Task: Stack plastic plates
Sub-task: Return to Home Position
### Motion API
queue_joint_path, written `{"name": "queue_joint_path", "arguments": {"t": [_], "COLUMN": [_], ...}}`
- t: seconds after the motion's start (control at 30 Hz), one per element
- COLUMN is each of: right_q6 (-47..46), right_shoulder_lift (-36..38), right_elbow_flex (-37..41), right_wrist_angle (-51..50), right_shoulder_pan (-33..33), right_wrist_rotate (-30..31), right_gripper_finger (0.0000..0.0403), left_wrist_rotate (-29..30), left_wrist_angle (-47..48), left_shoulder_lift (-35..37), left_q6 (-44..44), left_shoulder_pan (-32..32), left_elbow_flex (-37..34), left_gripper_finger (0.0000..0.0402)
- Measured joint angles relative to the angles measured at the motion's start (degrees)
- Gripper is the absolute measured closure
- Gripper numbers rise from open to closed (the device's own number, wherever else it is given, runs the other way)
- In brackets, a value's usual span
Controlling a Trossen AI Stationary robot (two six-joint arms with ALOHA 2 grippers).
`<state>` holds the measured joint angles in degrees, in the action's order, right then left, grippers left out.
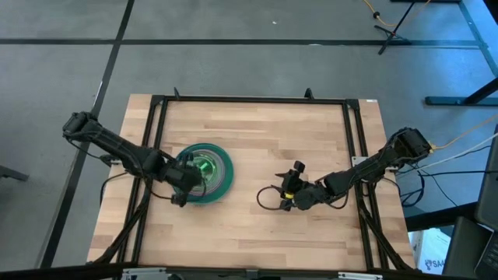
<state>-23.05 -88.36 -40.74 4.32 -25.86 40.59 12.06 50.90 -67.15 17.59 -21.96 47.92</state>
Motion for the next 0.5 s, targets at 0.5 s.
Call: {"name": "queue_joint_path", "arguments": {"t": [0.5], "right_q6": [15.8], "right_shoulder_lift": [9.6], "right_elbow_flex": [4.1], "right_wrist_angle": [4.5], "right_shoulder_pan": [28.2], "right_wrist_rotate": [-38.7], "right_gripper_finger": [0.033], "left_wrist_rotate": [9.4], "left_wrist_angle": [-35.0], "left_shoulder_lift": [36.7], "left_q6": [-11.1], "left_shoulder_pan": [8.6], "left_elbow_flex": [-23.5], "left_gripper_finger": [0.0319]}}
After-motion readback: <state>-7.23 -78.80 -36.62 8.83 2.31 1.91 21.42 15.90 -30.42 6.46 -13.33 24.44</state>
